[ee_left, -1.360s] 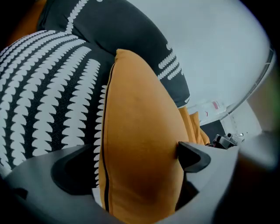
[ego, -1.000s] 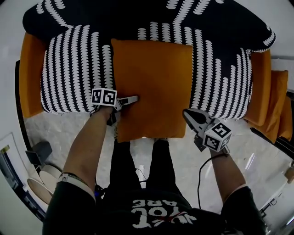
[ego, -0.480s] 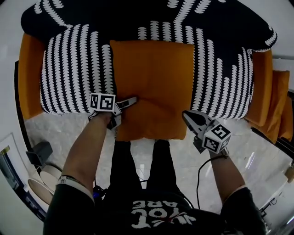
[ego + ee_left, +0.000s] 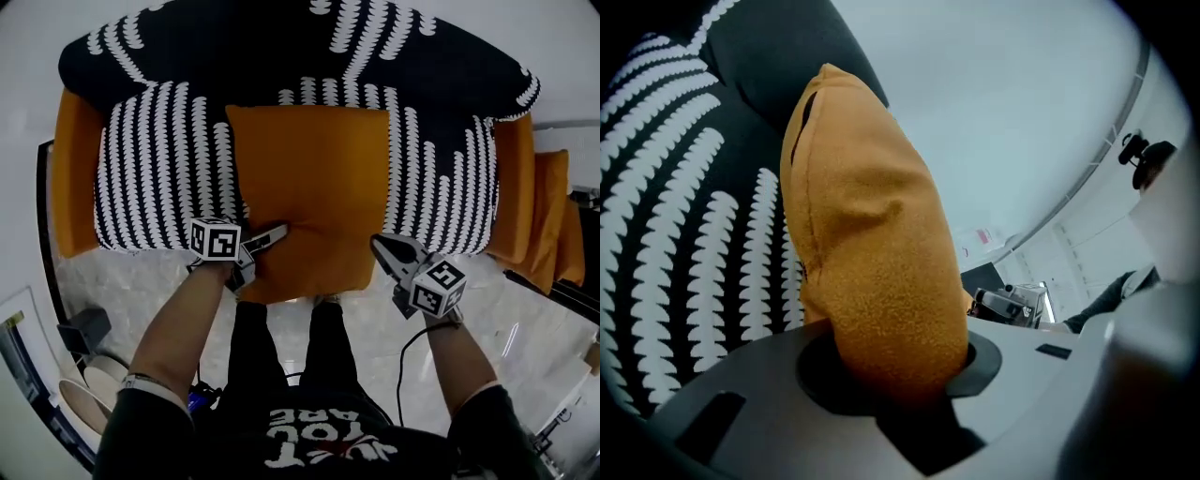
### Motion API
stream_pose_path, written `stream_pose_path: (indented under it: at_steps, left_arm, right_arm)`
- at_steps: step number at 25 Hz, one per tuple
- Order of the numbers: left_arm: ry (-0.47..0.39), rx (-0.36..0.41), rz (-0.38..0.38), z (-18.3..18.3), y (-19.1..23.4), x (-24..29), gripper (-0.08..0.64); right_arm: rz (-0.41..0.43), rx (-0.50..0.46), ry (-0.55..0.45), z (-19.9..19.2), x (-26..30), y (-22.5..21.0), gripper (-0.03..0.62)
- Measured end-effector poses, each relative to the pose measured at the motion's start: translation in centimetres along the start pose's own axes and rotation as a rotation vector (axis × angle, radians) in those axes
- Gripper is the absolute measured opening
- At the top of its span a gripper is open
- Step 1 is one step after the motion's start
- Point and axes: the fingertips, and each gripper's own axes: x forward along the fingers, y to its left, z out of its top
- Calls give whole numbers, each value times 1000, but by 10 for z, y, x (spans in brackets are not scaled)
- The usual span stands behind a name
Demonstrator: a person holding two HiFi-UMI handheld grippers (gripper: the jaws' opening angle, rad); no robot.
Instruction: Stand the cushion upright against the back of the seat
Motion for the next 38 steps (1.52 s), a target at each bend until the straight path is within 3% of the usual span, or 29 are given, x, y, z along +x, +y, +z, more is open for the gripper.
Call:
stream_pose_path:
  at_steps: [7,14,22,31,38]
  left_arm:
    - [-24,169,-45,53,-83,-8,137]
    - [-62,265,-11,83,-169,-36,137]
    - [-169,406,-15,136,-267,-61,137]
    - [-306,545,22,202,-362,-67,135]
    - [-409,617,40,249,-408,-81,135]
  right_arm:
    - [-40,-44,-91,69,-40,3,25]
    - [-74,-85,-195,138,-112,30,25]
    - [-69,-157,-282,204,-180,49,25]
    - [-17,-270,-335,262,-239,43,25]
    - [18,-315,-353,300,-249,42,25]
